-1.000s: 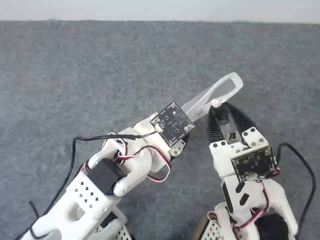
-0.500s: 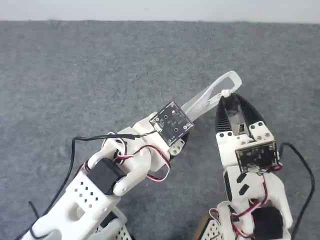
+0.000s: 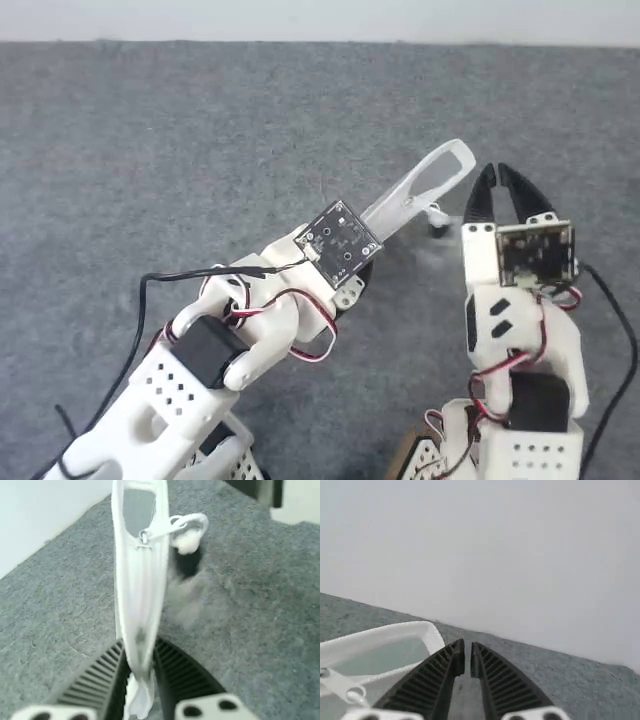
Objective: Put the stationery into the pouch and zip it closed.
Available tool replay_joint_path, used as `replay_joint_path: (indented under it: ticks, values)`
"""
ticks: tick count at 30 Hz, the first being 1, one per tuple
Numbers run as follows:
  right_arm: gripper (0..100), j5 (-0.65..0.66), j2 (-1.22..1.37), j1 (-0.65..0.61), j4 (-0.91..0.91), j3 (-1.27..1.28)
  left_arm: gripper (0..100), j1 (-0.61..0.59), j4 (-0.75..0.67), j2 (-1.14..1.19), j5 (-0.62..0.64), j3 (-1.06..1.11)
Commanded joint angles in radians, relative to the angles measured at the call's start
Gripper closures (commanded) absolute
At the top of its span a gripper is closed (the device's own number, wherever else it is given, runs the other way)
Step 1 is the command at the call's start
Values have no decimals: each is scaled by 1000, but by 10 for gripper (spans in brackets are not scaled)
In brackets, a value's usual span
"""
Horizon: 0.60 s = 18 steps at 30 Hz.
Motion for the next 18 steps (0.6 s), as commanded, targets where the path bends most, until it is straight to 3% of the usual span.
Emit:
replay_joint_path:
  ticks: [1,6,10,14,18]
  values:
    - [993,-9,10,22,-25,-15,994,-15,23,-5,23,5]
    - [993,-9,7,15,-4,-20,994,-15,23,-5,23,5]
    - [986,-9,-1,15,160,-133,994,-15,23,-5,23,5]
    - [882,-66,-54,15,397,-264,993,-15,23,-5,23,5]
    - [822,-127,-102,8,501,-304,993,-15,23,-5,23,5]
